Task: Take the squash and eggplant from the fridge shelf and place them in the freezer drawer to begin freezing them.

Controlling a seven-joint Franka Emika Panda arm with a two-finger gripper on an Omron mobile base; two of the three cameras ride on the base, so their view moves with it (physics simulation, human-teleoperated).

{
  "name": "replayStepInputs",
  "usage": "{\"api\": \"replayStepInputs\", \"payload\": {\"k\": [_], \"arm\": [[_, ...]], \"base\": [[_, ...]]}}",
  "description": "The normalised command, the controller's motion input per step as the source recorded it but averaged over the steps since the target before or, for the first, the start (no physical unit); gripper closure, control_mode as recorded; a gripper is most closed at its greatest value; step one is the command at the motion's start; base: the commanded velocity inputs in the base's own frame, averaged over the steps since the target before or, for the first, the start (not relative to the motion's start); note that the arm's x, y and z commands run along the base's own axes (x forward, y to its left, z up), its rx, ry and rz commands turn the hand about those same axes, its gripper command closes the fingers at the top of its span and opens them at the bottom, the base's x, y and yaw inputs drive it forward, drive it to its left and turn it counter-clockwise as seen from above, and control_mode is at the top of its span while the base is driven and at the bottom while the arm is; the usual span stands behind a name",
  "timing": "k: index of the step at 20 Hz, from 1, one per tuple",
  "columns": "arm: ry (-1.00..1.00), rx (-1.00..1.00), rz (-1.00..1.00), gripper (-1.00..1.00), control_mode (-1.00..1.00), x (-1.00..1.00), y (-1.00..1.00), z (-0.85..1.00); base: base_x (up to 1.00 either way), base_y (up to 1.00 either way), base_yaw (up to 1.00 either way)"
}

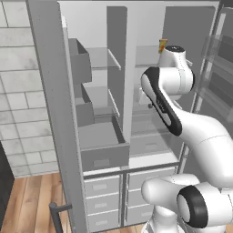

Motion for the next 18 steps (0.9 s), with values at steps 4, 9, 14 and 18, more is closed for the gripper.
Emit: {"api": "replayStepInputs", "payload": {"k": [4,9,14,18], "arm": [[0.0,0.0,0.0,-1.0,-1.0,-0.04,-0.17,0.0],[-0.02,0.0,-0.03,-1.0,-1.0,-0.14,-0.18,0.0],[-0.06,0.0,-0.13,-1.0,-1.0,0.0,-0.3,0.0],[-0.14,0.0,-0.17,-1.0,-1.0,0.08,-0.34,0.0]], "base": [[0.0,0.0,0.0],[0.0,0.0,0.0],[0.0,0.0,0.0],[0.0,0.0,0.0]]}}
